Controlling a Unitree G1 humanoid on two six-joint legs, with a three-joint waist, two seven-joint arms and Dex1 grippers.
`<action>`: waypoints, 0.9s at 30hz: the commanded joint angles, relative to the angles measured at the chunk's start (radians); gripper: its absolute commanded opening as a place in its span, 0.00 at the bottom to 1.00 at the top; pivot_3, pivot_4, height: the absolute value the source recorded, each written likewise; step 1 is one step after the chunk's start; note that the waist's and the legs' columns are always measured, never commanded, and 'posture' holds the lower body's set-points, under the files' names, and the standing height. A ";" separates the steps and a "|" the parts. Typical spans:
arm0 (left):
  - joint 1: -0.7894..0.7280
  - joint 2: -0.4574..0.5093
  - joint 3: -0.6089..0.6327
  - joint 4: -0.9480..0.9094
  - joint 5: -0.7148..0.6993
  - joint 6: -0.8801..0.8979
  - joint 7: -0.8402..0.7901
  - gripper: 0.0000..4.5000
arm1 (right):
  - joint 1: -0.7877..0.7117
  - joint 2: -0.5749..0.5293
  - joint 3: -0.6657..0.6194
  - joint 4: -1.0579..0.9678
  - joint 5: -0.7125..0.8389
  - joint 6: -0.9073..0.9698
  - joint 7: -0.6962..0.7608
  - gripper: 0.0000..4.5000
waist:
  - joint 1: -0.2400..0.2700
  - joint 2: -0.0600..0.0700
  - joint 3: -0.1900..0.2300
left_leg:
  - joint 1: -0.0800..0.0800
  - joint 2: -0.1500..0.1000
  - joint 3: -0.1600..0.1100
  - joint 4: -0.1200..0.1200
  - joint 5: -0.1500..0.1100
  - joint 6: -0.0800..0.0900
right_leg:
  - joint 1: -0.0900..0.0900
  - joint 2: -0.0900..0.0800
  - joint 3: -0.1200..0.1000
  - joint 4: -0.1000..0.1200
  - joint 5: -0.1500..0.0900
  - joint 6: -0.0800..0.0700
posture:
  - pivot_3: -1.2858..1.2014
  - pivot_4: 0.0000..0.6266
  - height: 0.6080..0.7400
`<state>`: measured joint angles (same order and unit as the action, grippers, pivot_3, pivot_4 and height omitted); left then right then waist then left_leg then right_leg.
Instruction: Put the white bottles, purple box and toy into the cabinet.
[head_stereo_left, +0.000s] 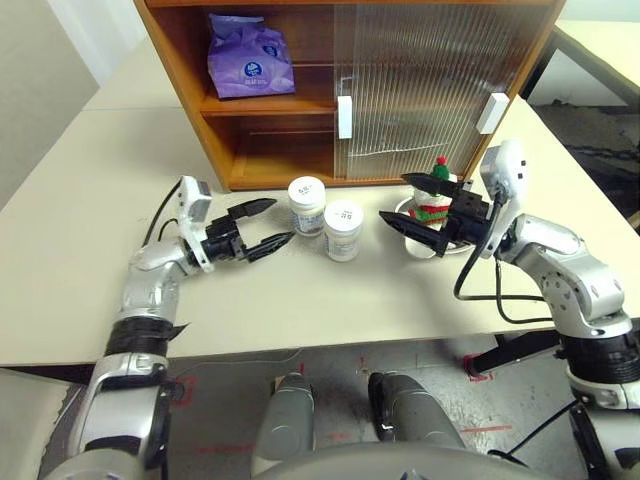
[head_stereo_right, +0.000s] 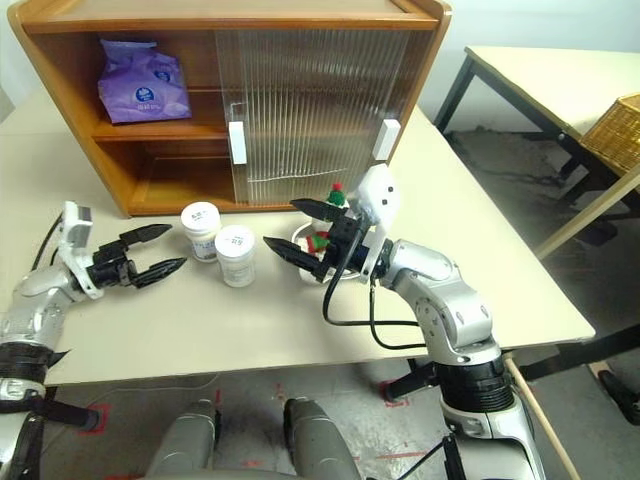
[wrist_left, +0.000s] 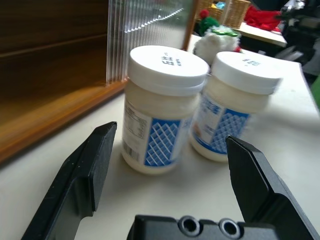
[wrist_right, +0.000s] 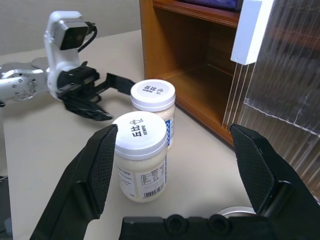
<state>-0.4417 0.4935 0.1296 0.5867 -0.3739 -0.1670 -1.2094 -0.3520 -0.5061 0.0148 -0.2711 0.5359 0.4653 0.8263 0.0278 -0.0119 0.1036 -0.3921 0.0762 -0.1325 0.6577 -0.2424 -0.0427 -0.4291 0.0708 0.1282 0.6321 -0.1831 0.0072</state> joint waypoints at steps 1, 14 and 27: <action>-0.036 -0.026 0.001 0.096 0.048 -0.098 0.051 1.00 | 0.006 -0.013 -0.016 -0.028 0.008 0.015 -0.007 1.00 | -0.002 0.000 0.000 | 0.000 0.000 0.000 0.000 0.000 0.000 | 0.000 0.000 0.000 0.000 0.000 0.000 | 0.52 0.16 1.00; -0.074 -0.067 -0.029 0.164 0.054 -0.132 0.019 1.00 | 0.018 -0.020 -0.022 -0.043 0.013 0.016 -0.022 1.00 | -0.009 0.000 0.000 | 0.002 -0.001 0.001 0.002 0.002 0.003 | 0.005 0.001 -0.003 0.000 0.000 0.001 | 0.52 0.16 1.00; -0.104 -0.090 -0.049 0.215 0.087 -0.163 0.026 1.00 | 0.011 -0.022 -0.026 -0.072 0.028 0.046 -0.051 1.00 | -0.016 0.000 0.000 | 0.001 -0.001 0.001 0.002 0.002 0.003 | 0.005 0.001 -0.004 -0.001 0.000 0.002 | 0.51 0.16 1.00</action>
<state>-0.5435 0.4086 0.0945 0.7820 -0.3089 -0.3184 -1.1805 -0.3407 -0.5219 0.0056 -0.3281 0.5525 0.4998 0.7774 0.0119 -0.0119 0.1036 -0.3907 0.0751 -0.1313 0.6596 -0.2406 -0.0395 -0.4242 0.0717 0.1246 0.6313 -0.1836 0.0091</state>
